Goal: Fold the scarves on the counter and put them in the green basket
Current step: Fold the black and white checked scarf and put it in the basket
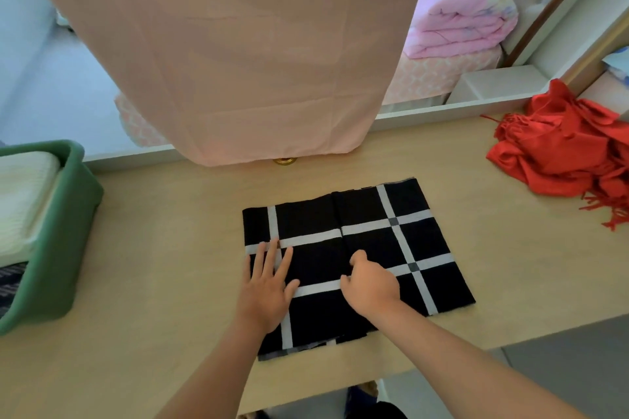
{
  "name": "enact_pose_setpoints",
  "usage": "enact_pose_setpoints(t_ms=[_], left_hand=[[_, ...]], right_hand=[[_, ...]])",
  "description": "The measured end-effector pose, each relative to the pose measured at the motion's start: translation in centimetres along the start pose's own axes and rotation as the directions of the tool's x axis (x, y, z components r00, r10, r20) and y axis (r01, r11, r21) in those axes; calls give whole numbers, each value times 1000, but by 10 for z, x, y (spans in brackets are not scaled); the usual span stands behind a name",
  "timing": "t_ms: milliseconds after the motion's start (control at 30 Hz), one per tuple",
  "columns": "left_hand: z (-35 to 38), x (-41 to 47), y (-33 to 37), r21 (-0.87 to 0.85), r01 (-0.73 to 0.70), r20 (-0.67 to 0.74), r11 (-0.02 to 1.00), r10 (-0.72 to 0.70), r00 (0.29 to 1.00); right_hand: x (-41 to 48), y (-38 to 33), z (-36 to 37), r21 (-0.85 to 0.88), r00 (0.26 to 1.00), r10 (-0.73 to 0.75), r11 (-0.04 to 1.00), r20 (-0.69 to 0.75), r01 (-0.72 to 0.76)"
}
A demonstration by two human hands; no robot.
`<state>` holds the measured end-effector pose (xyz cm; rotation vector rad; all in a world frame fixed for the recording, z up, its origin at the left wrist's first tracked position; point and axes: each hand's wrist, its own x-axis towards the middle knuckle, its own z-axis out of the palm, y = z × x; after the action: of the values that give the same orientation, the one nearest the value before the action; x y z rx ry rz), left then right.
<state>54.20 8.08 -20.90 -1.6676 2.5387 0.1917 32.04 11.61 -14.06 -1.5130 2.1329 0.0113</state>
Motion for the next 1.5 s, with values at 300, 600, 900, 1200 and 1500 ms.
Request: enact_pose_setpoints(t_ms=[300,600,900,1200,1500], left_hand=[[11,-11,-2,-42,94,-47,995,-96,994],[-1,-26,-2,-76,266,-81,961,-272,959],[-37,-25,-7,-210,585,46,783,-590,806],[-64,-58,-68,-732,545,206,410,-628,750],[-109,-46,-81,-887,438,422,145,-128,897]], right_hand=[[77,-5,-11,-374,870,-471,789,142,488],[53,14,24,-408,809,-587,747,-33,525],[0,3,60,-305,862,-502,812,69,498],[-29,-75,67,-276,866,-480,821,140,500],[-40,-99,44,-93,929,-360,926,88,367]])
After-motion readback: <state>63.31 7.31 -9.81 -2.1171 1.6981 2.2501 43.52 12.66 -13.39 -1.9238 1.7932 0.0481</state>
